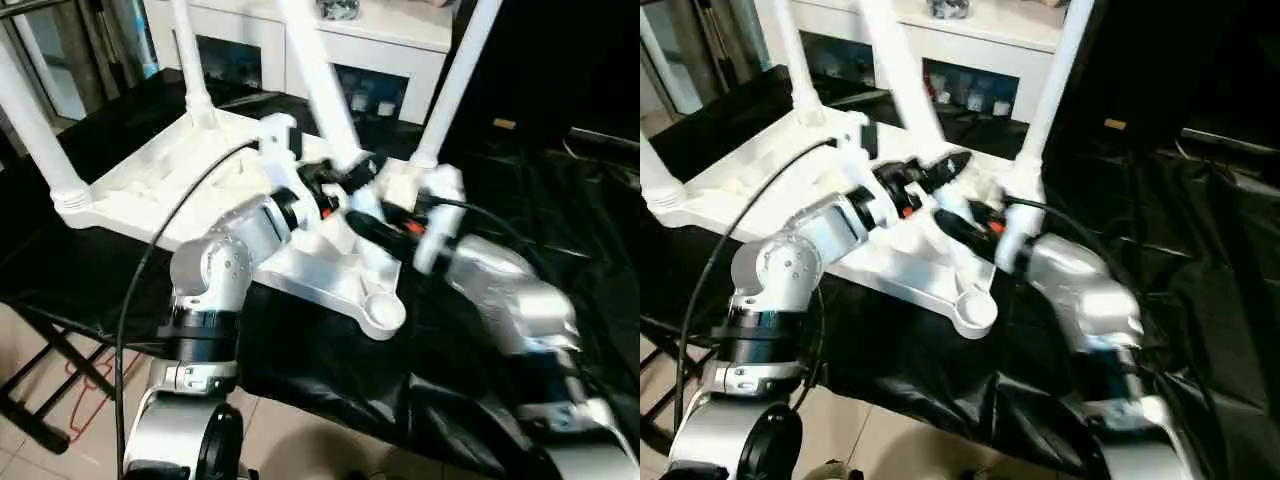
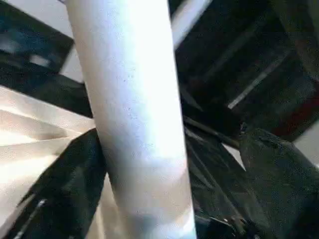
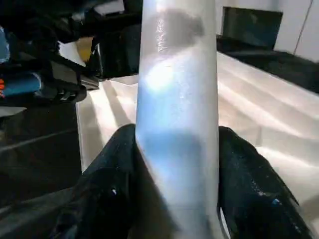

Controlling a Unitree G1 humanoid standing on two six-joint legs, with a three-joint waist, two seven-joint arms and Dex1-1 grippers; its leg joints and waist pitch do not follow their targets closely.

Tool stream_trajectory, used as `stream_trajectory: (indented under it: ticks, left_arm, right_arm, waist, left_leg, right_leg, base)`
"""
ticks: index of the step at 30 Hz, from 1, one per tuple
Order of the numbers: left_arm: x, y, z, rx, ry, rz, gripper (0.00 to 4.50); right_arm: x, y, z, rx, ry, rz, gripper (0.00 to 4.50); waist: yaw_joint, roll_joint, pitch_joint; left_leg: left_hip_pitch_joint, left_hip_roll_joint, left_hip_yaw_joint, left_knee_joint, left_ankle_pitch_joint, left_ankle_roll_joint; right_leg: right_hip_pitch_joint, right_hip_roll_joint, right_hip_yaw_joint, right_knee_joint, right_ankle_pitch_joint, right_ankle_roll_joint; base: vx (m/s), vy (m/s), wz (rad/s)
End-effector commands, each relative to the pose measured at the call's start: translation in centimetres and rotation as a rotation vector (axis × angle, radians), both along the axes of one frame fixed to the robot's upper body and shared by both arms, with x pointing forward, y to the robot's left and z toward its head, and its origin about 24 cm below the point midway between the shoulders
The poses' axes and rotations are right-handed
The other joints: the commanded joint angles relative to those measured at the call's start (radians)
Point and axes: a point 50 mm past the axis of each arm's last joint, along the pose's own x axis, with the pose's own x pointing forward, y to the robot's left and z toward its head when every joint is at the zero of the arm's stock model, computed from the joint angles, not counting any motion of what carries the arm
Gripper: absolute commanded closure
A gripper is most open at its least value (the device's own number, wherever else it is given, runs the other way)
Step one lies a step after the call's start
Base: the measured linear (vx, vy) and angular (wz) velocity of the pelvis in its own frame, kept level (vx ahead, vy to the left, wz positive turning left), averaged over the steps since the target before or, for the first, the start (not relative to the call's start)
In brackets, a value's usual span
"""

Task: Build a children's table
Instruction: Pick table leg

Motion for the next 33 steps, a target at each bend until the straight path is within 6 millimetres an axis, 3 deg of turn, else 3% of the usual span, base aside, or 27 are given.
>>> stream_trajectory:
  ticks: [1,8,11,12,16,23,26,27,29,30,33]
  left_arm:
    - [0.7,-0.4,0.8,-0.014,-0.003,0.059,0.49]
    - [1.9,1.0,0.8,-0.029,0.035,0.186,1.1]
    - [2.1,1.3,0.8,-0.032,0.04,0.205,1.28]
    - [2.1,1.4,0.8,-0.036,0.041,0.213,1.4]
    - [2.2,1.4,0.9,-0.034,0.032,0.226,1.66]
    - [2.1,1.1,0.8,-0.017,0.008,0.19,2.38]
    - [1.6,0.8,1.0,-0.007,-0.043,0.11,2.48]
    - [1.3,0.7,1.2,0.004,-0.075,0.059,2.52]
    - [0.9,0.5,1.3,0.028,-0.122,-0.029,2.54]
    - [0.7,0.5,1.3,0.048,-0.145,-0.084,2.56]
    - [0.2,0.6,1.2,0.079,-0.171,-0.213,2.58]
  right_arm:
    - [0.4,1.4,0.8,-0.033,-0.054,-0.025,2.61]
    - [0.6,2.8,1.0,-0.039,-0.082,-0.059,2.61]
    - [0.6,2.9,1.0,-0.049,-0.093,-0.056,2.61]
    - [0.6,2.8,1.0,-0.054,-0.098,-0.061,2.61]
    - [0.6,2.7,0.8,-0.067,-0.103,-0.078,2.61]
    - [0.5,3.0,0.7,-0.07,-0.088,-0.061,2.61]
    - [0.3,2.7,0.8,-0.021,-0.043,-0.014,2.61]
    - [0.2,2.4,1.0,0.02,-0.017,0.013,2.05]
    - [0.1,1.8,1.2,0.052,0.01,0.058,1.91]
    - [-0.1,1.4,1.2,0.059,0.031,0.101,1.84]
    - [-0.7,0.3,1.2,0.076,0.074,0.215,1.45]
  waist:
    - [-0.005,-0.006,-0.076]
    - [-0.002,0.002,-0.078]
    - [-0.003,0.0,-0.077]
    - [-0.002,0.005,-0.078]
    - [-0.002,-0.001,-0.078]
    - [-0.002,-0.002,-0.078]
    - [-0.002,-0.003,-0.078]
    - [-0.001,-0.003,-0.077]
    - [0.001,-0.005,-0.078]
    - [0.003,0.0,-0.078]
    - [0.003,-0.003,-0.076]
  left_leg:
    - [0.018,0.034,-0.017,-0.07,-0.139,0.011]
    - [0.023,0.037,-0.02,-0.074,-0.143,0.008]
    - [0.022,0.036,-0.018,-0.073,-0.146,0.006]
    - [0.023,0.036,-0.019,-0.073,-0.148,0.004]
    - [0.024,0.036,-0.019,-0.073,-0.148,0.004]
    - [0.023,0.036,-0.017,-0.072,-0.141,0.011]
    - [0.022,0.036,-0.017,-0.072,-0.137,0.013]
    - [0.023,0.035,-0.018,-0.073,-0.14,0.017]
    - [0.023,0.036,-0.017,-0.073,-0.134,0.031]
    - [0.025,0.037,-0.018,-0.072,-0.128,0.032]
    - [0.025,0.038,-0.016,-0.072,-0.121,0.03]
  right_leg:
    - [0.056,-0.075,0.046,-0.071,-0.279,-0.129]
    - [0.061,-0.076,0.048,-0.063,-0.219,-0.143]
    - [0.062,-0.077,0.048,-0.064,-0.216,-0.147]
    - [0.062,-0.077,0.048,-0.064,-0.218,-0.147]
    - [0.062,-0.076,0.048,-0.063,-0.218,-0.145]
    - [0.061,-0.077,0.049,-0.063,-0.218,-0.147]
    - [0.062,-0.077,0.049,-0.062,-0.214,-0.147]
    - [0.062,-0.077,0.049,-0.064,-0.22,-0.146]
    - [0.063,-0.077,0.05,-0.062,-0.222,-0.146]
    - [0.062,-0.076,0.05,-0.06,-0.213,-0.148]
    - [0.063,-0.078,0.05,-0.058,-0.192,-0.168]
  base:
    - [0.0,0.0,0.0]
    - [0.0,0.0,0.0]
    - [0.0,0.0,0.0]
    - [0.0,0.0,0.0]
    - [0.0,0.0,0.0]
    - [0.0,0.0,0.0]
    - [0.0,0.0,0.0]
    - [0.0,0.0,0.0]
    - [0.0,0.0,0.0]
    - [0.0,0.0,0.0]
    - [0.0,0.0,0.0]
